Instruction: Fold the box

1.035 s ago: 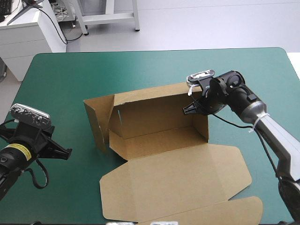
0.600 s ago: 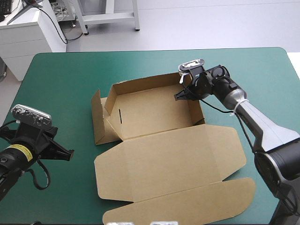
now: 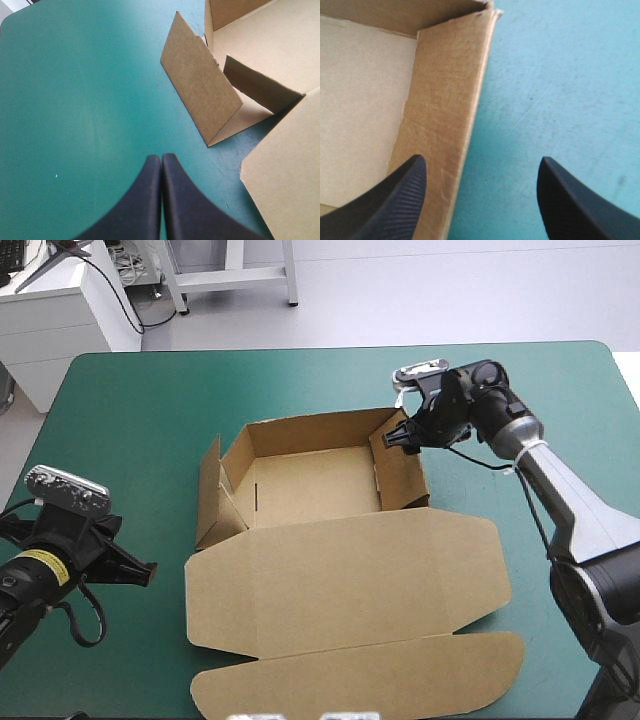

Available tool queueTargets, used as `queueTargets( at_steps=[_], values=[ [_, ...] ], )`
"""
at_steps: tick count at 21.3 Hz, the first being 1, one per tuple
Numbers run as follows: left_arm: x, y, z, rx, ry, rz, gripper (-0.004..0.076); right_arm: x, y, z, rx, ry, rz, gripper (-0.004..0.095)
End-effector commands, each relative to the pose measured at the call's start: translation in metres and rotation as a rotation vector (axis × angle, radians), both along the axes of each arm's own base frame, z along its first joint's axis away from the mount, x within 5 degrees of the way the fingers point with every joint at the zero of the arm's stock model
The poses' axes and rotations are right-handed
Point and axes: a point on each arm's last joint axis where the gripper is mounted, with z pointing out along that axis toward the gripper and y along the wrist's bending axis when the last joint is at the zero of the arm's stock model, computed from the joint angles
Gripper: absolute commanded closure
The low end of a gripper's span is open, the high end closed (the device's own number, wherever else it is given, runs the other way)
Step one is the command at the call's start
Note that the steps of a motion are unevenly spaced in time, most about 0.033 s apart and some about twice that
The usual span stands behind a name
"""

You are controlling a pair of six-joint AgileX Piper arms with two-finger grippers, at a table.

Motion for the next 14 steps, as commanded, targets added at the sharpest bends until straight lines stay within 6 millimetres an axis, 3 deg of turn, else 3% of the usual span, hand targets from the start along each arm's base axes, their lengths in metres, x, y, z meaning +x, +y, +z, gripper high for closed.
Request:
queueTargets(
  at_steps=[1, 4, 7, 14],
  values=[
    [0.001, 0.0, 0.011, -0.016, -0.069, -0.005, 0.0733, -0.034, -0.022, 0.085, 0.022, -0.175, 0.023, 0.0308],
    [0.001, 0.0, 0.011, -0.02, -0.068, -0.006, 0.0733, -0.072, -0.031, 0.135, 0.054, -0.245, 0.071, 0.0308],
    [0.0, 0.001, 0.009, -0.014, -0.052, 0.0, 0.0733, -0.101, -0.032, 0.162, 0.137, -0.321, 0.131, 0.0308],
    [0.0, 0.001, 0.009, -0.012, -0.046, 0.002, 0.0733, -0.101, -0.03, 0.16, 0.148, -0.304, 0.134, 0.0308]
  ],
)
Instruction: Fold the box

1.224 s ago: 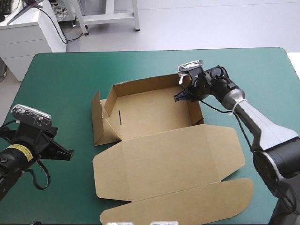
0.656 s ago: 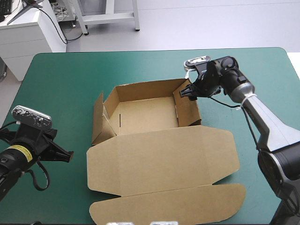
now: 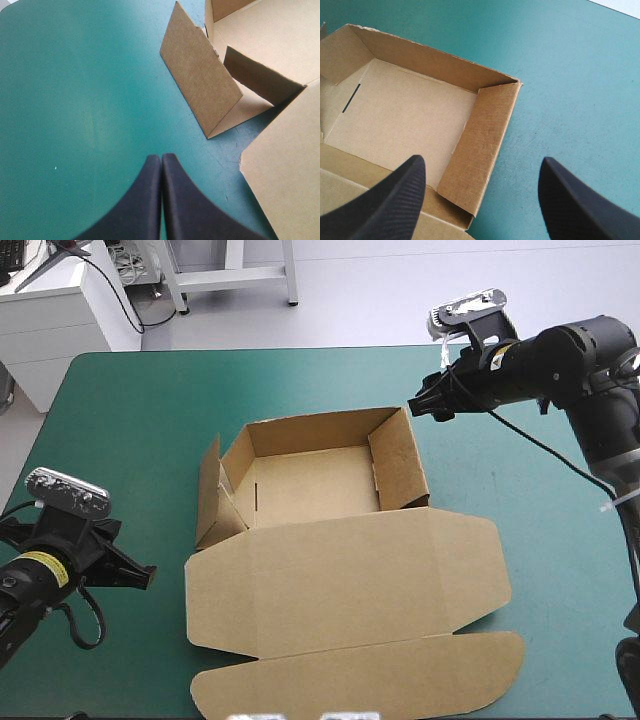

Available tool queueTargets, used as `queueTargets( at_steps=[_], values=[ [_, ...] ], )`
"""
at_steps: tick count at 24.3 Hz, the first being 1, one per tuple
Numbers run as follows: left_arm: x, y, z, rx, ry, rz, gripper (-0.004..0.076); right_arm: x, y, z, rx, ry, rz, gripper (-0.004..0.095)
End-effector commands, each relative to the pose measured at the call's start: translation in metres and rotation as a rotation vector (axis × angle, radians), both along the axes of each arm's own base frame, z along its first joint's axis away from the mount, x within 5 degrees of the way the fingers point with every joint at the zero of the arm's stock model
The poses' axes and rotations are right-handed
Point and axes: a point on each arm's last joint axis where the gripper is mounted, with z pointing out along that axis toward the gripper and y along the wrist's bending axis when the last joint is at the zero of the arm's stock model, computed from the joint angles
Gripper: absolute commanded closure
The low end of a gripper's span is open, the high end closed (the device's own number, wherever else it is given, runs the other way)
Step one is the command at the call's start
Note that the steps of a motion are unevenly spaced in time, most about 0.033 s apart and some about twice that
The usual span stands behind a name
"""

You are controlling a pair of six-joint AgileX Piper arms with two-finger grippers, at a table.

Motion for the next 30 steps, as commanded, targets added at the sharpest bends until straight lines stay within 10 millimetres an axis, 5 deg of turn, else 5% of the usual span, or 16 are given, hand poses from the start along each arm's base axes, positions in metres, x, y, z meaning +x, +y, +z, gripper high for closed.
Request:
queueTargets(
  at_steps=[1, 11, 21, 26, 30],
  values=[
    [0.001, 0.0, 0.011, -0.018, -0.069, -0.005, 0.0733, -0.007, -0.003, 0.009, 0.013, -0.026, 0.005, 0.0308],
    [0.0, -0.003, 0.01, -0.056, -0.057, -0.019, 0.0733, 0.035, 0.011, -0.046, -0.016, 0.154, -0.012, 0.0308],
    [-0.001, -0.006, 0.01, -0.09, -0.043, -0.031, 0.0733, 0.102, 0.03, -0.138, -0.078, 0.335, -0.046, 0.0359],
    [-0.001, -0.006, 0.01, -0.09, -0.043, -0.031, 0.0733, 0.119, 0.037, -0.164, -0.059, 0.357, -0.057, 0.0373],
    [-0.001, -0.006, 0.01, -0.092, -0.043, -0.032, 0.0733, 0.124, 0.038, -0.175, -0.07, 0.379, -0.058, 0.0692]
  ],
)
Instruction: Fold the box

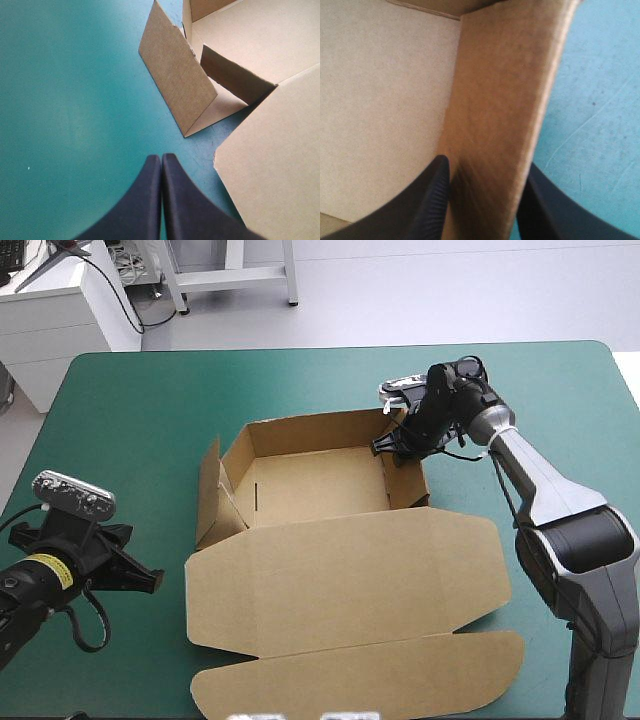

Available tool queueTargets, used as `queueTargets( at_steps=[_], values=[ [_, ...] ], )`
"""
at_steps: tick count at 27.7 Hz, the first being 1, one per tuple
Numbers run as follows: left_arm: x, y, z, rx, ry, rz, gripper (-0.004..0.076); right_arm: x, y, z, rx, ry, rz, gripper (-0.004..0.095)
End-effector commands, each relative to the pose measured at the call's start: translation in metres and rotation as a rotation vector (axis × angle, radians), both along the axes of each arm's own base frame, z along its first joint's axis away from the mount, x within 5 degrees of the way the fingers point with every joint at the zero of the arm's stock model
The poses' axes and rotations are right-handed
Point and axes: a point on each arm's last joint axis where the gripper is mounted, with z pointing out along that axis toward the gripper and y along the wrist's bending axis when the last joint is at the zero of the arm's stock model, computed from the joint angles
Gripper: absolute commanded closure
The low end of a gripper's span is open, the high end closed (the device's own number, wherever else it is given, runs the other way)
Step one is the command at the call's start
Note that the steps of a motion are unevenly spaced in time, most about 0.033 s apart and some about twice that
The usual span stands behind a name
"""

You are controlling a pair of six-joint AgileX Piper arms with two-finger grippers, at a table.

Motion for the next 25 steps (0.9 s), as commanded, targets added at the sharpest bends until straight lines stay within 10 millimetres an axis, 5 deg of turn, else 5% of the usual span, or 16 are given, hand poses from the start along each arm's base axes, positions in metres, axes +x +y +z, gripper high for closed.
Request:
queueTargets(
  at_steps=[1, 3, 10, 19, 25],
  values=[
    [0.001, -0.001, 0.011, -0.028, -0.074, -0.006, 0.0733, -0.002, -0.003, 0.025, 0.031, -0.081, -0.007, 0.0754],
    [0.001, -0.001, 0.011, -0.028, -0.074, -0.006, 0.0733, -0.001, -0.003, 0.021, 0.025, -0.074, -0.003, 0.093],
    [0.001, 0.0, 0.011, -0.024, -0.066, -0.004, 0.0733, -0.001, -0.013, 0.043, 0.031, -0.104, -0.009, 0.0927],
    [0.001, 0.0, 0.01, -0.02, -0.056, -0.001, 0.0733, -0.028, -0.074, 0.125, 0.132, -0.265, 0.005, 0.0927],
    [0.001, 0.0, 0.01, -0.02, -0.056, -0.001, 0.0733, -0.065, -0.126, 0.181, 0.192, -0.431, -0.069, 0.0927]
  ],
)
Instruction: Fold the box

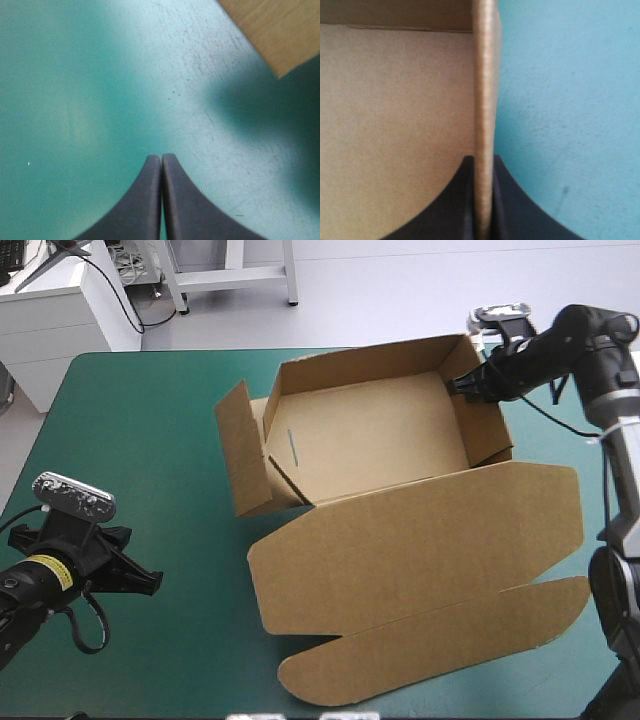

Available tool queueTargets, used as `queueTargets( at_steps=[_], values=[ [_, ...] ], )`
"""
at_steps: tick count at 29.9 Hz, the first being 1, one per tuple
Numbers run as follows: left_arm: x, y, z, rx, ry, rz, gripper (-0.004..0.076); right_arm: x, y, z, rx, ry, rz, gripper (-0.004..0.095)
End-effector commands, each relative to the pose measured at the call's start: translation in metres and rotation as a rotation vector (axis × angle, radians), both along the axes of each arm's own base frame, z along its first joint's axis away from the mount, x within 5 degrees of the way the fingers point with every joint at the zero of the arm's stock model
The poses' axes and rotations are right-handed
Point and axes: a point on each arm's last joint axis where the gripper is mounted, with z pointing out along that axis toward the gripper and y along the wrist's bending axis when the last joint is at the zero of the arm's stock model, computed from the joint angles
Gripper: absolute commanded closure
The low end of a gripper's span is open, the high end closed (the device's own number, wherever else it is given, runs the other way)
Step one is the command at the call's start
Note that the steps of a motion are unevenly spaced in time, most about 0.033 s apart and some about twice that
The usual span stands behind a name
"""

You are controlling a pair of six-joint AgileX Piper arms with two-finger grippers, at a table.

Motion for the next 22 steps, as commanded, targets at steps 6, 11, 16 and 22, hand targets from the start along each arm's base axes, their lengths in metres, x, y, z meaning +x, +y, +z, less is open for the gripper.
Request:
queueTargets(
  at_steps=[6, 11, 16, 22],
  values=[
    [0.002, 0.0, 0.011, -0.018, -0.073, -0.002, 0.0733, -0.082, -0.056, 0.099, -0.002, -0.308, -0.092, 0.0927],
    [0.002, 0.0, 0.011, -0.016, -0.073, -0.003, 0.0733, -0.119, -0.076, 0.125, -0.029, -0.403, -0.178, 0.0928],
    [0.002, 0.0, 0.011, -0.012, -0.074, -0.005, 0.0733, -0.141, -0.074, 0.141, 0.011, -0.475, -0.162, 0.0928],
    [0.011, -0.001, 0.014, 0.002, -0.165, -0.003, 0.0714, -0.152, -0.065, 0.15, 0.066, -0.512, -0.124, 0.0927]
  ],
)
